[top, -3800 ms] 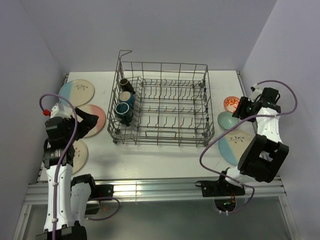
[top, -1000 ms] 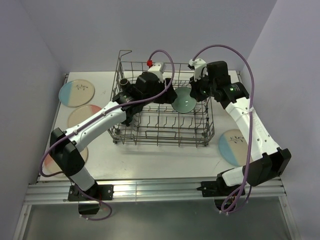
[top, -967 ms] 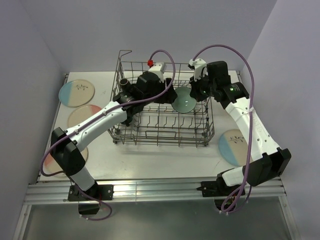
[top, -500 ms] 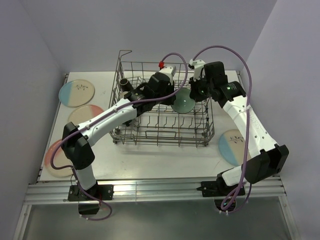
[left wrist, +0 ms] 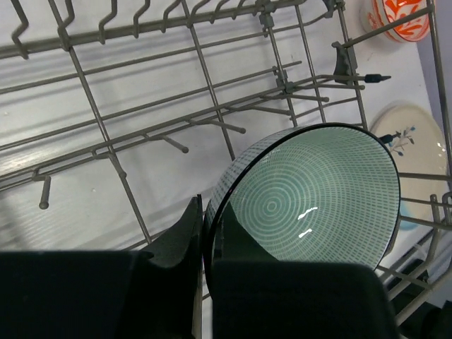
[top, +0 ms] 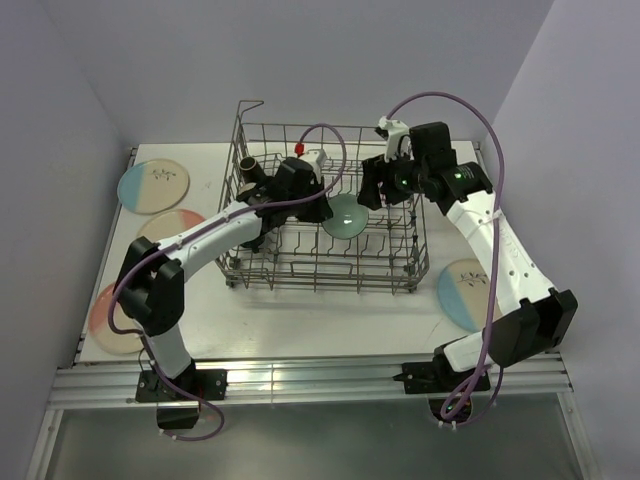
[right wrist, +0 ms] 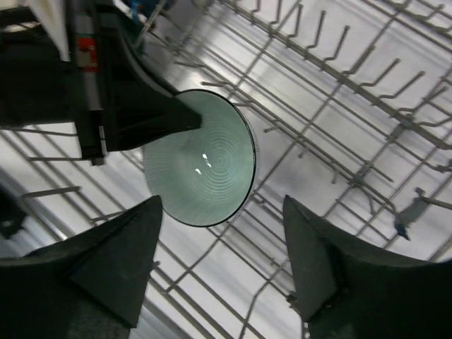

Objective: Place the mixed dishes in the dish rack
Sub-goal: Pass the bowl from the right arm to the left

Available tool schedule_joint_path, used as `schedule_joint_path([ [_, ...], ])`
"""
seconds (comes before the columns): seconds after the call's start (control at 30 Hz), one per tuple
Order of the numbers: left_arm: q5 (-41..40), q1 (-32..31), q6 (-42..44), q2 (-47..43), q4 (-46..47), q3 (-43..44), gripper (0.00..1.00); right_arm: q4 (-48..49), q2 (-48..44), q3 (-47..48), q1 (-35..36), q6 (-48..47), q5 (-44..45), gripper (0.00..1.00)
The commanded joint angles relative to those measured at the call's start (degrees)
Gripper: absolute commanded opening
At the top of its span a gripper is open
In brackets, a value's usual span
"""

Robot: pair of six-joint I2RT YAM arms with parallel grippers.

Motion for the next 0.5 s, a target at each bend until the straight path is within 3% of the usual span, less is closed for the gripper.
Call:
schedule_joint_path([
  [0.0, 9.13, 1.88, -3.62, -6.28, 14.25, -3.01, 0.0, 1.62, 0.13, 2.94, -3.7, 4.94, -8.48, 0.77],
  [0.1, 15.11, 4.6, -6.52, -8.83, 21.04, -8.54, 0.0, 4.59, 0.31, 0.48, -7.66, 8.55, -15.96, 0.81],
  [0.2, 20.12, 6.54, -8.37, -10.33, 27.46, -11.72, 0.0, 10.39, -0.3, -4.43, -11.62, 17.93, -22.65, 0.85],
  [0.27, 23.8, 7.33, -9.68, -10.33, 30.71, -12.68, 0.0, 16.01, -1.62, -8.74, -12.42, 22.34, -22.93, 0.87],
  [0.33, 26.19, 7.94, -10.82, -9.72, 33.09, -13.21, 0.0, 22.92, -4.07, -13.9, -12.33, 30.25, -20.48, 0.96],
  [0.47, 30.41, 8.39, -15.22, -7.96, 39.58, -13.92, 0.0, 30.17, -6.28, -18.24, -11.45, 37.12, -22.39, 1.0],
])
